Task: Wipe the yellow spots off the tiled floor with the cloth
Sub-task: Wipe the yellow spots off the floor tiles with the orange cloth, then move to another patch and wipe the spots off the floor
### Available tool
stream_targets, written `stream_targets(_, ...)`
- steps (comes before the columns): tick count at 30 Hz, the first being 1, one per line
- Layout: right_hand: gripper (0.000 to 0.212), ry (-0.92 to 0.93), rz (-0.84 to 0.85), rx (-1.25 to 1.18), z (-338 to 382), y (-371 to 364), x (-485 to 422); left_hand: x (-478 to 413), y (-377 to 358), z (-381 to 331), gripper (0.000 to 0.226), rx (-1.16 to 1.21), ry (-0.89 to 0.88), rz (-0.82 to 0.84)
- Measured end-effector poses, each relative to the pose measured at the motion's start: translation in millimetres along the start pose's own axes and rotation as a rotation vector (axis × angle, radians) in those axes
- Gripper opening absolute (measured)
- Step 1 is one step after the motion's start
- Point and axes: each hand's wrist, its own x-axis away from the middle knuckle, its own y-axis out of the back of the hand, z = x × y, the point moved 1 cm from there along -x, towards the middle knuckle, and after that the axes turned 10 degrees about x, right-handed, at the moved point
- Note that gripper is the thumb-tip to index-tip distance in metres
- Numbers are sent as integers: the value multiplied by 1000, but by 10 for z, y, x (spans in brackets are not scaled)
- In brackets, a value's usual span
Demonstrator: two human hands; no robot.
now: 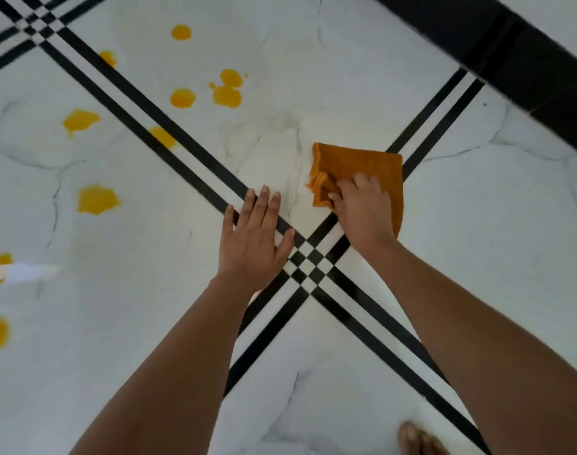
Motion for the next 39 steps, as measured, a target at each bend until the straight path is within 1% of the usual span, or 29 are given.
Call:
stream_targets(2, 27, 27, 72, -20, 15, 210, 47, 165, 145, -161, 67, 71, 47, 11)
stream_targets(3, 26, -5, 95, -81, -8, 354, 116, 276, 264, -259, 64, 101, 73, 26)
stream_targets(6, 20, -165, 179, -387, -26, 859, 391, 618, 677, -539, 62, 179, 145, 56)
stream_targets(7, 18, -203, 219, -465, 0, 1126, 508, 780, 904, -645, 62, 210, 174, 67)
stream_targets(10, 17, -296, 353, -599, 153, 1931, 870, 1274, 1607, -896, 60, 328, 288, 73)
stream_targets(13, 19, -385, 419, -706, 384, 2868, 1268, 1777, 2503, -1102, 59, 425, 397, 62)
stream_targets(15, 21, -393, 449, -744, 618, 3577, 1541, 2148, 3171, -1240, 57, 515, 470, 14)
stream_targets(19, 18, -327, 489, -803, 1158, 4922, 2004, 2907, 4402, -1404, 52, 739, 590, -104)
stream_targets(22, 30, -273, 490, -857, 1667, 5901, 2324, 3607, 5302, -1396, 49, 948, 676, -261)
stream_targets(23, 34, -287, 480, -874, 1697, 5992, 2359, 3681, 5389, -1438, 48, 995, 684, -269)
stream_targets(24, 37, -268, 462, -885, 1864, 6214, 2427, 3878, 5605, -1387, 47, 1026, 690, -311)
stream_targets(26, 37, -235, 439, -886, 2140, 6538, 2531, 4191, 5929, -1299, 46, 1074, 689, -366)
stream_targets(31, 21, -116, 421, -904, 2935, 7227, 2653, 4775, 6638, -864, 40, 1074, 665, -486)
stream_targets(36, 23, -95, 415, -956, 3642, 7522, 2551, 4895, 7155, -385, 43, 1113, 647, -578)
stream_targets(39, 28, -79, 409, -985, 4059, 7657, 2377, 4826, 7450, -58, 45, 1116, 608, -577)
